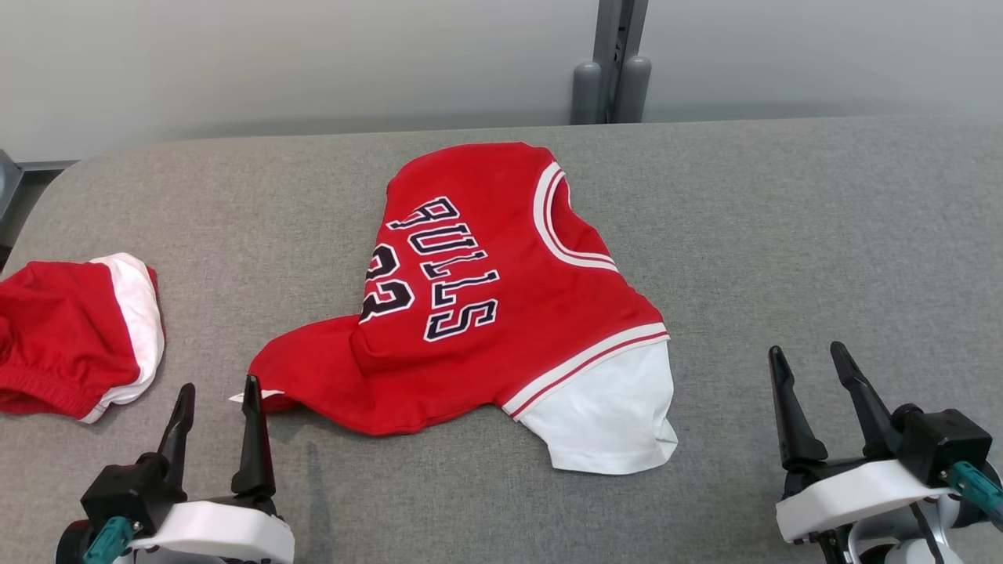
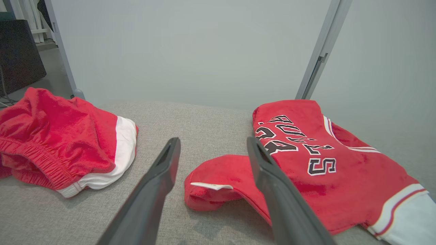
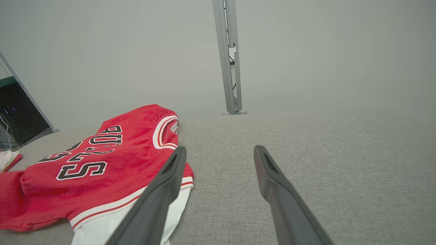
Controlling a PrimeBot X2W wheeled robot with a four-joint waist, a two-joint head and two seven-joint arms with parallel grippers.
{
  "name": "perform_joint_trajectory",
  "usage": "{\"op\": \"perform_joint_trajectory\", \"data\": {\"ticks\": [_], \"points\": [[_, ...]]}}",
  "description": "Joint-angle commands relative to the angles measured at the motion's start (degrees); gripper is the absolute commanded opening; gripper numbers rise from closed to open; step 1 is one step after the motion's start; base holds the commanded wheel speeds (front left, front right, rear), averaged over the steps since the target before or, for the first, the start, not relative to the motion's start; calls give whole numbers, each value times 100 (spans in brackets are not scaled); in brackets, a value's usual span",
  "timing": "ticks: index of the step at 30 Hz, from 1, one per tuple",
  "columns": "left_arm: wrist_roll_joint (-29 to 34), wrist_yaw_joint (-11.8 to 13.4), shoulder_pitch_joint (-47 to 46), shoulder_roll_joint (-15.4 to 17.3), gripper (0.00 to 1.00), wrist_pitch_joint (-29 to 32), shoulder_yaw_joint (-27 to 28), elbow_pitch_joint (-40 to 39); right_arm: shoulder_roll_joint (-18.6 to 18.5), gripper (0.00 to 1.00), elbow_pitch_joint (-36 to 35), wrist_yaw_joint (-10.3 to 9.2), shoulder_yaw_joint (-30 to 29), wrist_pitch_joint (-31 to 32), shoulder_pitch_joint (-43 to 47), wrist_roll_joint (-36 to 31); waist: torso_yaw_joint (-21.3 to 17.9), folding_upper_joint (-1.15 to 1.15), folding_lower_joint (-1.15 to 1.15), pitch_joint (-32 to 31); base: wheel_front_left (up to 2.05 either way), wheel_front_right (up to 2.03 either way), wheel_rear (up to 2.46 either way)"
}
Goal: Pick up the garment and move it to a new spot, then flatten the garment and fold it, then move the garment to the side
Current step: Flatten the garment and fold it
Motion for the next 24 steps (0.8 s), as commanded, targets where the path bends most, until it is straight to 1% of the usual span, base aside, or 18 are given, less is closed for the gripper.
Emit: {"op": "perform_joint_trajectory", "data": {"ticks": [1,6,11,18,23,24], "points": [[33,38,55,33,100,22,-5,-30,-23,100,-27,1,-10,26,60,-25,12,0,0,1,0,0,0],[108,67,-57,42,100,75,-100,-154,-27,100,47,1,-53,72,9,-80,113,0,0,67,0,0,0],[201,-3,-297,15,100,125,-284,-265,-95,100,498,1,69,111,-217,-86,394,0,0,237,0,0,0],[316,-203,-738,-94,100,93,-596,-159,-122,100,1778,1,291,53,-698,110,947,0,0,491,0,0,0],[317,-271,-929,-170,100,2,-658,-11,-88,100,2642,2,464,-11,-1091,262,1142,0,0,612,0,0,0],[317,-279,-943,-183,100,-20,-662,17,-80,89,2783,2,526,0,-1138,281,1155,0,0,630,0,0,0]]}}
